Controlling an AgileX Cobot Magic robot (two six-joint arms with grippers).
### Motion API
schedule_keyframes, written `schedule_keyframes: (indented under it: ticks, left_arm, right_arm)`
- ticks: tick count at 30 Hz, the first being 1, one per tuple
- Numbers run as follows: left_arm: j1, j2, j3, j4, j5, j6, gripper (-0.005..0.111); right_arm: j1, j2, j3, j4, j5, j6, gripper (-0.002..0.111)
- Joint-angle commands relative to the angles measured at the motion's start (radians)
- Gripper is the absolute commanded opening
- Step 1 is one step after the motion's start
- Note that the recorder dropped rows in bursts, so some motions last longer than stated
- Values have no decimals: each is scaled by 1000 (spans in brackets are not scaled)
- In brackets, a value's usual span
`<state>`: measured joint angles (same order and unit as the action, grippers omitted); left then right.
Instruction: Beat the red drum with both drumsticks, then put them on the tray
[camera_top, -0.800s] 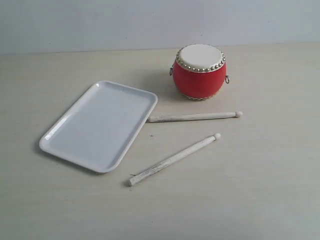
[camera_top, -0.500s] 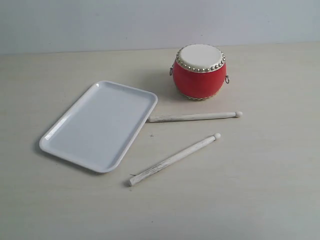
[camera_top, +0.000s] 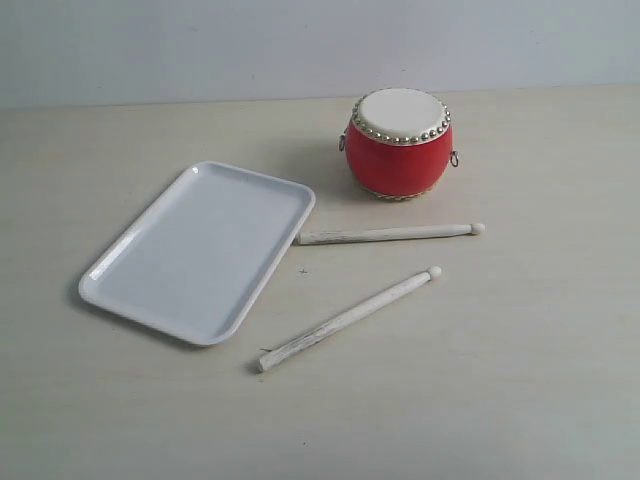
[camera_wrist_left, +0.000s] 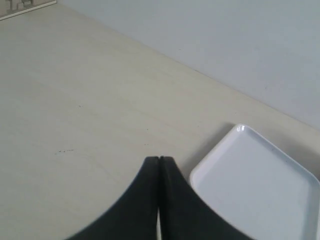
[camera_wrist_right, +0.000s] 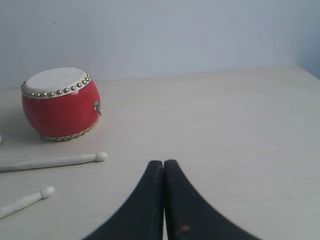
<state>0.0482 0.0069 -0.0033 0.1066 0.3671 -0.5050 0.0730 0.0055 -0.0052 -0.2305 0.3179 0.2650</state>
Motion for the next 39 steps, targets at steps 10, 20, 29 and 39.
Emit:
schedule_keyframes:
  ticks: [10,20,29,39]
  left_arm:
    - [2,-7,3,-17,-202,-19,0]
    - [2,-7,3,-18,-867,-133,0]
    - [2,-7,-25,9,-1289,-133,0]
    - [2,407,-513,199,-919,-116,0]
  right_arm:
    - [3,-6,5,-5,-6,-1,0]
    - [3,-6,5,-5,-6,-1,0]
    - [3,-6,5,-5,-6,-1,0]
    - [3,-6,5,-5,-6,-1,0]
